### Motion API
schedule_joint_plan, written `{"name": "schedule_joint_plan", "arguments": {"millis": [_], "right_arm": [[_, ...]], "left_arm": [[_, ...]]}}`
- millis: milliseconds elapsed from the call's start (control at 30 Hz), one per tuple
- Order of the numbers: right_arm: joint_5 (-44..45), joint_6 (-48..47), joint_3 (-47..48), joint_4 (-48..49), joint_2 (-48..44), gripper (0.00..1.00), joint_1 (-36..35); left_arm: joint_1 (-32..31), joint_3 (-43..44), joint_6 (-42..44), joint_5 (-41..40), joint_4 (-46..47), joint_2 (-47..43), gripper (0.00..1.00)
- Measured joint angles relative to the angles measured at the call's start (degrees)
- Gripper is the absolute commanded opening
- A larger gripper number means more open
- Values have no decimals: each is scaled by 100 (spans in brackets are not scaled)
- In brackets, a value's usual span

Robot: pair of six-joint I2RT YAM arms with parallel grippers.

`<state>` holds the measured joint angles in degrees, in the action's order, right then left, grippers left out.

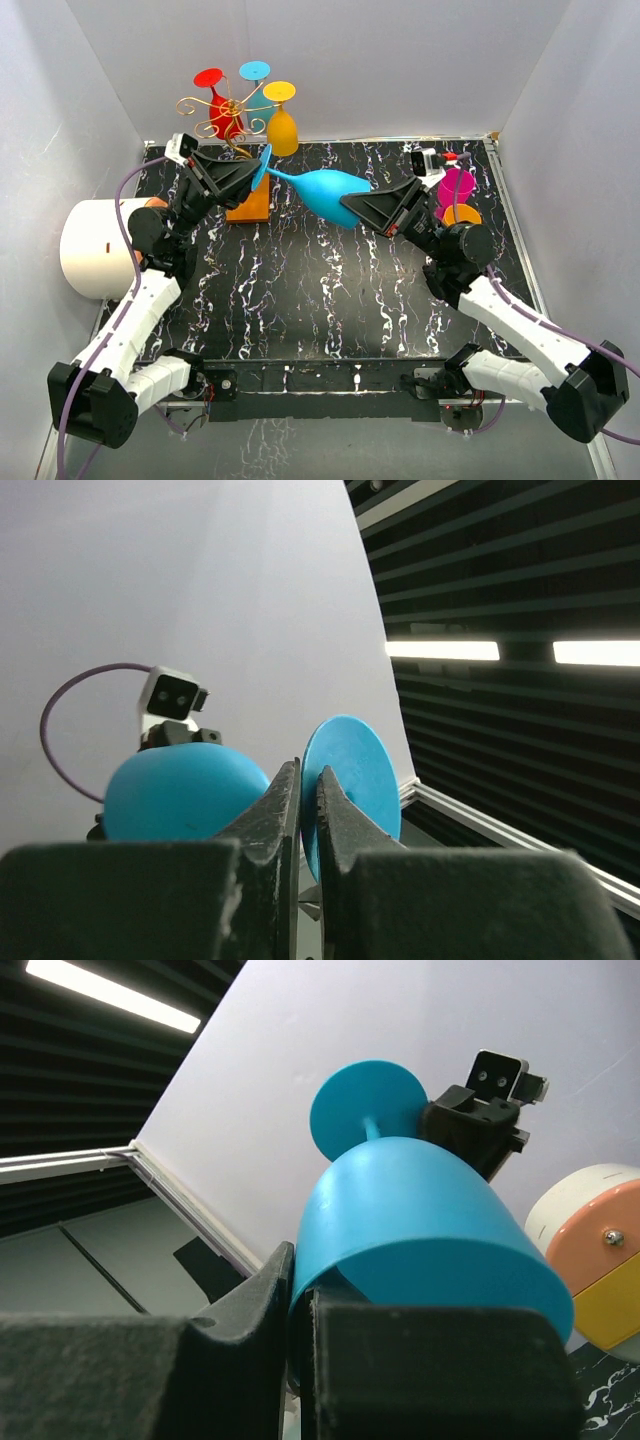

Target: Take the wine glass off the wine glass rack

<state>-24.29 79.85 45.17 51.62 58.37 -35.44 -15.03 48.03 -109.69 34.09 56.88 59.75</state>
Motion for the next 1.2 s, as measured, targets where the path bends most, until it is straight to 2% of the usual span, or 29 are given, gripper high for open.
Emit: {"name": "schedule_joint_plan", "arguments": {"millis": [67,100,133,233,333,567,733,967,1200], "right_arm": [[146,-70,0,-85,-144,0,0],[221,-116,0,-125,-214,0,7],[326,-212,0,-208,-328,0,22],[610,-553,-2,-643,-656,0,31],[1019,-1025,0,-1532,-1036,0,31],[2470,-2107,15,-4282,-1582,0,31],[3206,-2820,179,-6201,-1303,0,31],[3519,-4360,597,-7925,-627,0,31],[3934,-5598,1333,-8671,-94,0,31]], "left_arm": [[20,-131,251,-22,-234,-157,87],[35,-205,358,-35,-420,-269,95],[42,-258,520,-35,-595,-365,98],[61,-315,1075,-9,-1408,-678,99],[61,-293,1803,4,-2463,-1003,99],[61,44,3495,-264,-5174,-1528,99],[61,623,4553,-632,-6673,-1545,99],[61,1344,5418,-1062,-7663,-1499,99],[61,1176,5438,-1093,-7757,-1626,99]]}}
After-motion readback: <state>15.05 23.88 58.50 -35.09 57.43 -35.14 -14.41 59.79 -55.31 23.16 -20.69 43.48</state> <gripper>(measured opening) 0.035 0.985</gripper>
